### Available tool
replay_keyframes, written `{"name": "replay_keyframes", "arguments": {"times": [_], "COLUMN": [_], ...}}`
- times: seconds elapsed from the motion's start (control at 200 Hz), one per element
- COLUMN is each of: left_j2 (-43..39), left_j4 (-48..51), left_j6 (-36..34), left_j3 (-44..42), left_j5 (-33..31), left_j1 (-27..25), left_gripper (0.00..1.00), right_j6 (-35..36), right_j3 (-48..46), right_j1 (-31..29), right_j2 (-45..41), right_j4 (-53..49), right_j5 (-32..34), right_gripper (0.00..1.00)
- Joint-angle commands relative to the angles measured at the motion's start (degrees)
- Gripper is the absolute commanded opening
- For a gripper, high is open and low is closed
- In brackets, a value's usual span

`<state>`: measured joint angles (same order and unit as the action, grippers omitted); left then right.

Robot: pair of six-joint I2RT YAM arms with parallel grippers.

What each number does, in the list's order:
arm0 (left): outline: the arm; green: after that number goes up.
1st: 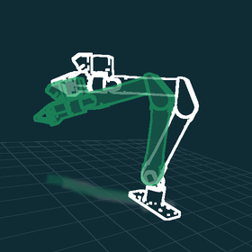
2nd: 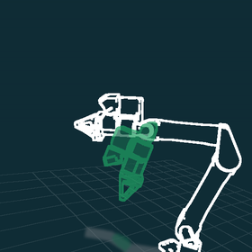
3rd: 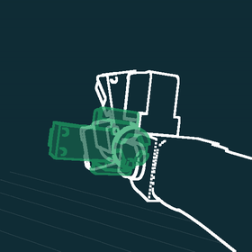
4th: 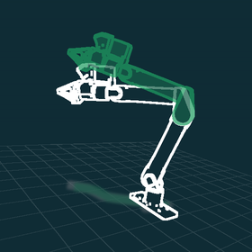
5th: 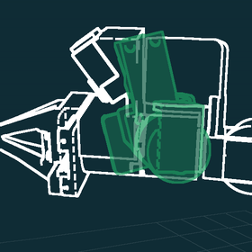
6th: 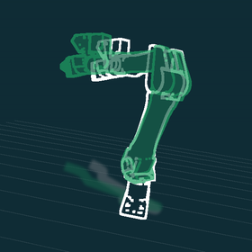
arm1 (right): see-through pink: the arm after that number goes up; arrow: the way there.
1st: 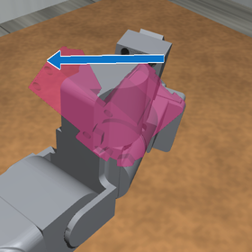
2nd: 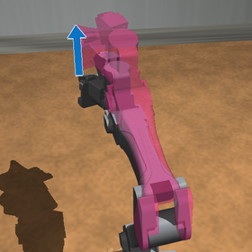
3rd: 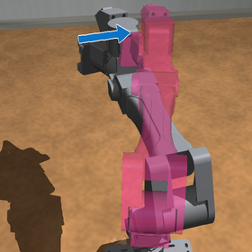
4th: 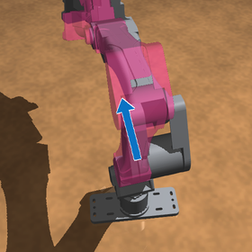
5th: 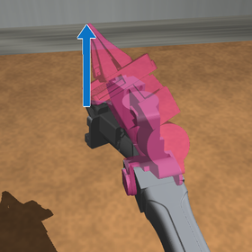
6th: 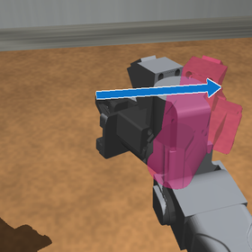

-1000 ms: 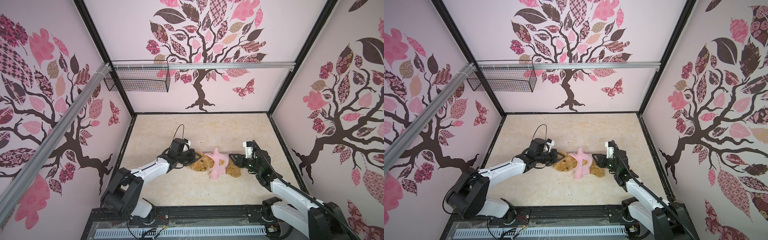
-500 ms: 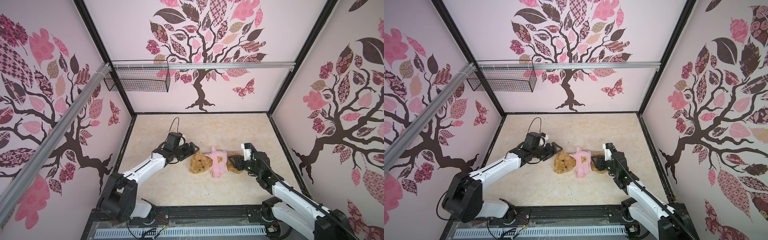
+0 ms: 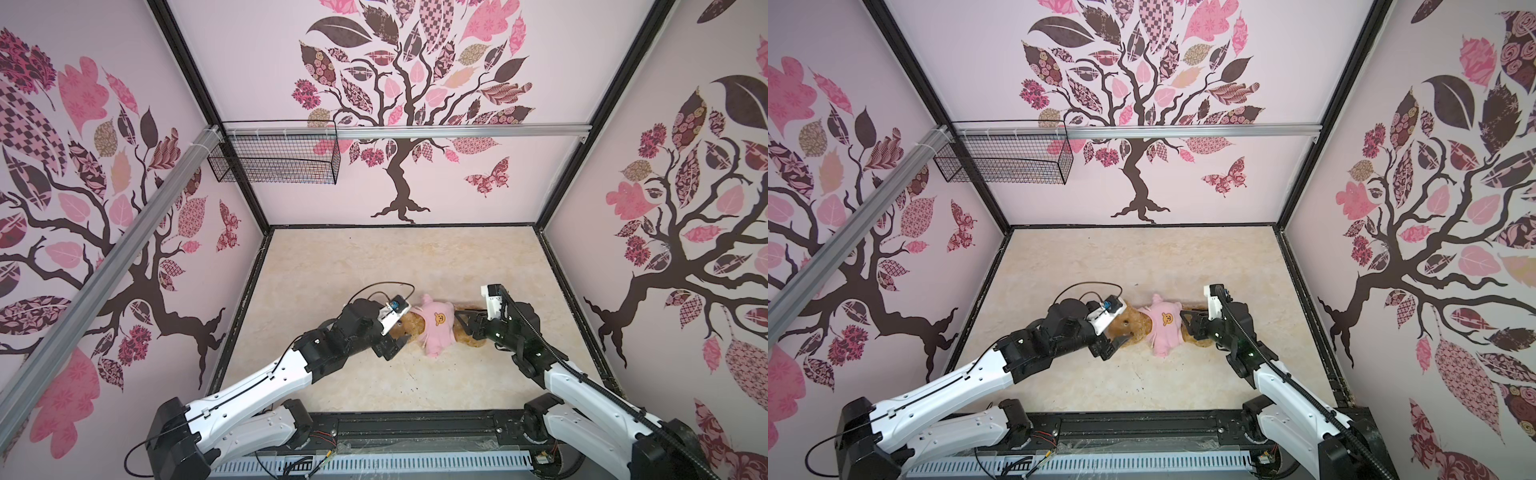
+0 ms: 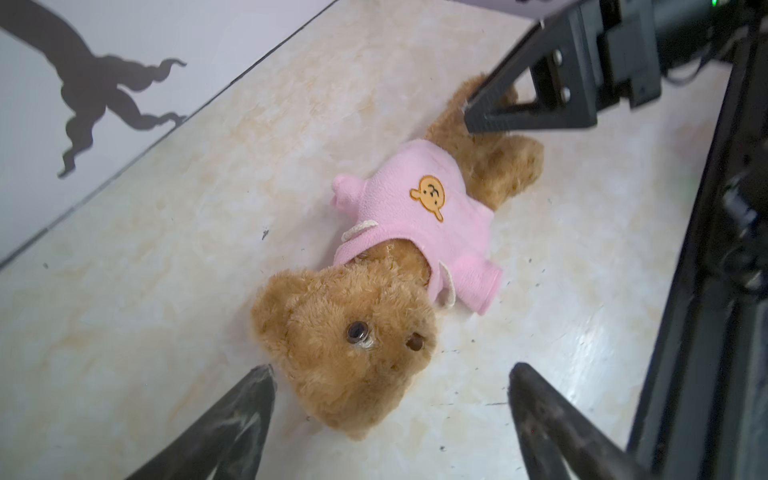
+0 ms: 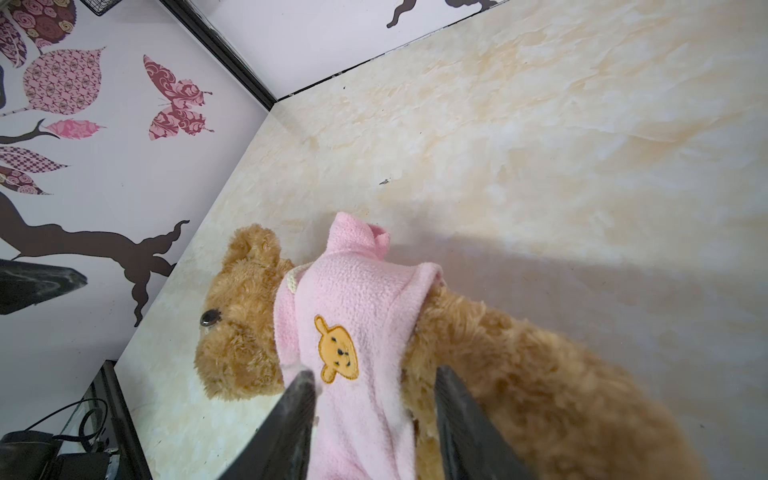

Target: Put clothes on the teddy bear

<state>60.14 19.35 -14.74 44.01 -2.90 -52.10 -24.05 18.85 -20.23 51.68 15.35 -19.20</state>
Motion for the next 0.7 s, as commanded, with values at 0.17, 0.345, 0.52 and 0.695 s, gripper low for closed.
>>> {"name": "replay_keyframes", "arguments": {"times": [0.17, 0.345, 0.52, 0.695], "left_j2": [12.97, 21.40, 28.93, 32.63], "left_j4": [-3.87, -4.57, -2.95, -0.61], "left_j6": [-28.12, -35.21, -35.59, -32.14], "left_j3": [3.96, 7.38, 12.05, 13.83], "left_j5": [-2.48, -3.93, -6.58, -7.00], "left_j1": [-2.04, -2.13, -2.04, -0.59], "left_gripper": [0.93, 0.93, 0.83, 0.65], "right_j6": [0.42, -0.28, -0.42, -0.18], "right_j3": [-1.36, -2.47, -3.00, -3.32], "right_j1": [0.78, 1.86, 2.25, 2.30], "right_j2": [-4.25, -5.97, -7.27, -10.22], "right_j4": [-0.50, -1.01, -2.59, -4.96], "right_j5": [1.23, 1.27, 2.19, 2.52], "right_gripper": [0.52, 0.52, 0.52, 0.53]}}
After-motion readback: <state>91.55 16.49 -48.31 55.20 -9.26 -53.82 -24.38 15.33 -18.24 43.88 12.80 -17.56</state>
